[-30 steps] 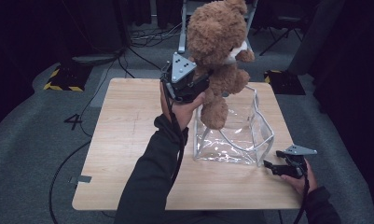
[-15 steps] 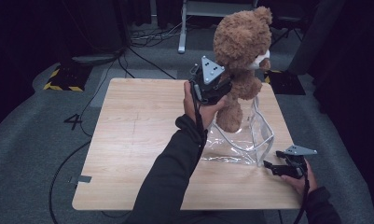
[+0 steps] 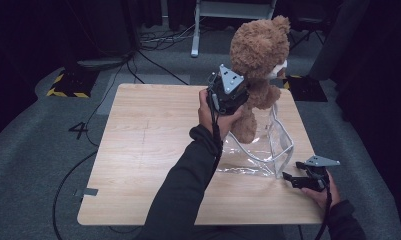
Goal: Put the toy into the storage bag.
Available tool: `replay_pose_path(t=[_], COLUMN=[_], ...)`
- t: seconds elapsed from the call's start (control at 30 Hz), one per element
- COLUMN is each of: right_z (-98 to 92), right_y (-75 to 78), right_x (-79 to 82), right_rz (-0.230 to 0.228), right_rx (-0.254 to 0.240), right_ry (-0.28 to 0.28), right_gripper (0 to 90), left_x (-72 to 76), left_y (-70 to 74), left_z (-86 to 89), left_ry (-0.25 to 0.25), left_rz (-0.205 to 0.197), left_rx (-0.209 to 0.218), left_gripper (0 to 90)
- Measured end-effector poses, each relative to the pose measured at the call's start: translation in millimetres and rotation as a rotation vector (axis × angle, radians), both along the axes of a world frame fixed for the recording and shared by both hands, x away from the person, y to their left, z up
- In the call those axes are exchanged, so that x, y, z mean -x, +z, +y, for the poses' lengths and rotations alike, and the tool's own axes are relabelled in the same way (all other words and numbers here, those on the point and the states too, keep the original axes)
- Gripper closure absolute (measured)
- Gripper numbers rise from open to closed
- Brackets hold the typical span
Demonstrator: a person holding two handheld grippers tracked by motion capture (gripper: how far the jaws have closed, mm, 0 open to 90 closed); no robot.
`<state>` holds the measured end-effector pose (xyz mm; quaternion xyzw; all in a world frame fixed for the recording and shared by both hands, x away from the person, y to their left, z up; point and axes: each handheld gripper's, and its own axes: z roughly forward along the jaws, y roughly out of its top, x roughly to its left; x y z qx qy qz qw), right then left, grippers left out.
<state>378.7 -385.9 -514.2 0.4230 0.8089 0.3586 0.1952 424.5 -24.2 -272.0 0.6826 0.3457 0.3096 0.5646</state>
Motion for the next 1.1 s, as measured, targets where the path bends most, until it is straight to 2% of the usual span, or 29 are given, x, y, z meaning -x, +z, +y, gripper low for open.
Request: replay_pose_path(t=[0.13,0.3,0.47,0.6,0.8,0.9,0.93,1.1], right_z=[0.0,0.0,-0.1,-0.1,0.0,0.0,0.0,0.0], right_y=[0.0,0.0,0.0,0.0,0.0,0.0,0.0,0.0], right_x=[0.0,0.0,-0.1,-0.1,0.0,-0.1,0.0,0.0], right_rz=[-0.001,0.000,-0.001,-0.001,0.000,-0.001,0.000,0.000], right_rx=[0.001,0.000,0.001,0.001,0.000,0.000,0.000,0.000], right_ry=[0.000,0.000,0.000,0.002,0.000,0.000,0.000,0.000], right_gripper=[21.6,21.6,21.6,21.6,21.6,21.6,21.6,21.6], left_x=[-0.6,3.4,9.8,7.9,1.5,1.6,2.0,0.4], left_y=[-6.4,-15.8,-23.5,-32.0,-35.5,-37.8,-38.8,-43.8], left_z=[-1.0,-1.9,5.7,-4.7,-15.8,-24.5,-27.0,-29.6], left_ry=[-0.009,-0.012,-0.048,-0.064,-0.083,-0.087,-0.103,-0.116], left_rz=[0.017,0.028,0.052,0.070,0.097,0.101,0.100,0.122], left_rx=[-0.002,-0.041,-0.026,-0.085,-0.094,-0.144,-0.164,-0.181], left_gripper=[63.6,63.6,63.5,63.0,62.6,62.3,62.2,61.4])
